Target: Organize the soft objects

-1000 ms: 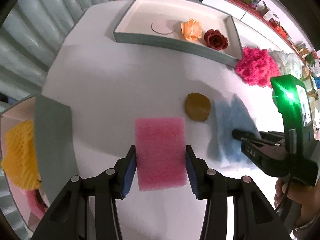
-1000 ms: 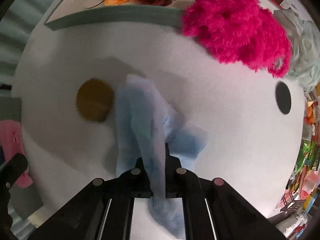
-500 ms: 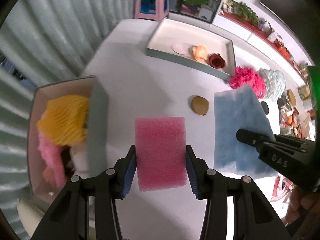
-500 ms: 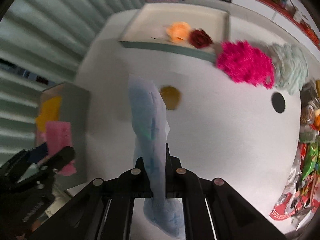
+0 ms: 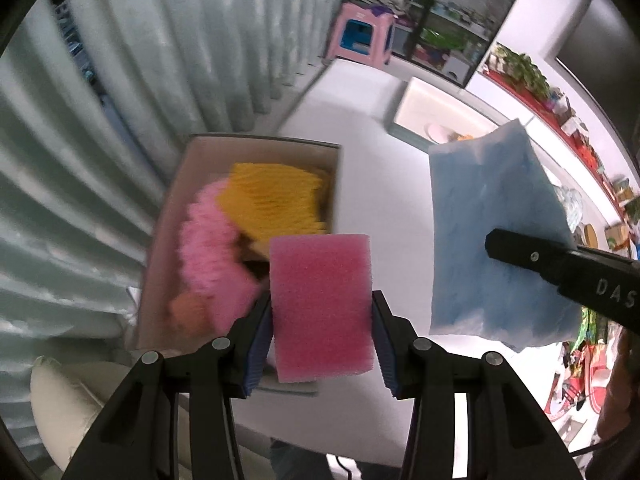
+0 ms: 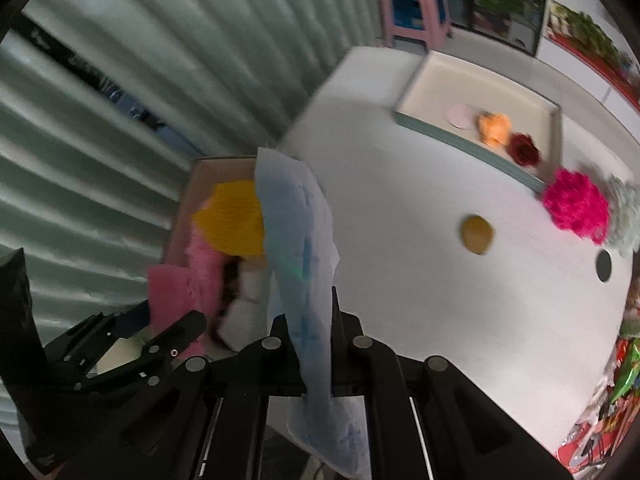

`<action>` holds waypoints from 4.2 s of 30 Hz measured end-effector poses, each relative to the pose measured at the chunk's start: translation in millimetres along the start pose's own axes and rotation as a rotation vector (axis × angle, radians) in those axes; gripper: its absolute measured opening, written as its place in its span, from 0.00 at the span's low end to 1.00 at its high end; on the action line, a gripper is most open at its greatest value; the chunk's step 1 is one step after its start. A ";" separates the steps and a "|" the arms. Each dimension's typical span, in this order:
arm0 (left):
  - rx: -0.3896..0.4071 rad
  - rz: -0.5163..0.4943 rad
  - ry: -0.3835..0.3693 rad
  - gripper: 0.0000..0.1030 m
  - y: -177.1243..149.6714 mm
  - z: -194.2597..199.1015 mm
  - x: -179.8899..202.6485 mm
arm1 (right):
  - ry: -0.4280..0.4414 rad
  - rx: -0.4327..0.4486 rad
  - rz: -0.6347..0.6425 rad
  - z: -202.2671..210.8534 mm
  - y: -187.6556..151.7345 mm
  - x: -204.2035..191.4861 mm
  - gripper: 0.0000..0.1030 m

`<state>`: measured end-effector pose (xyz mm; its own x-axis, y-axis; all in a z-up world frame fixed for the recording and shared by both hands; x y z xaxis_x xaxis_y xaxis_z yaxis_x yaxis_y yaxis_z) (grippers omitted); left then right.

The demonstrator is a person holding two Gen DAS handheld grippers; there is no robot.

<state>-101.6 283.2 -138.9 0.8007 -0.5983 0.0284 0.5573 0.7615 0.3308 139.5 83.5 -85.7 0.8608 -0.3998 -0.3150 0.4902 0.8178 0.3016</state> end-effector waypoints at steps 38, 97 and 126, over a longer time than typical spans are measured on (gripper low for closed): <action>-0.022 0.143 0.059 0.46 -10.6 -32.7 -135.8 | 0.052 -0.131 0.147 -85.1 19.3 -157.4 0.06; -0.084 0.063 0.088 0.99 -23.5 -44.2 -129.1 | -0.091 -0.203 0.125 -93.2 8.1 -134.2 1.00; -0.075 0.007 0.082 0.99 -12.8 -48.0 -149.7 | -0.128 -0.193 0.122 -99.1 11.2 -153.8 1.00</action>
<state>-218.1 375.0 -192.7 0.8180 -0.5732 -0.0475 0.5644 0.7839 0.2589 -0.9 195.2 -123.0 0.9281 -0.3327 -0.1673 0.3574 0.9220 0.1489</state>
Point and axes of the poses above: each gripper's, at about its wrist camera, not at the fingertips, and z roughly against the way its jaws point, x to its right, y to its top, the point moved 9 cm from there along -z, roughly the way its jaws point, and after that the axes turned 5 degrees about y, right-handed, at the moved point
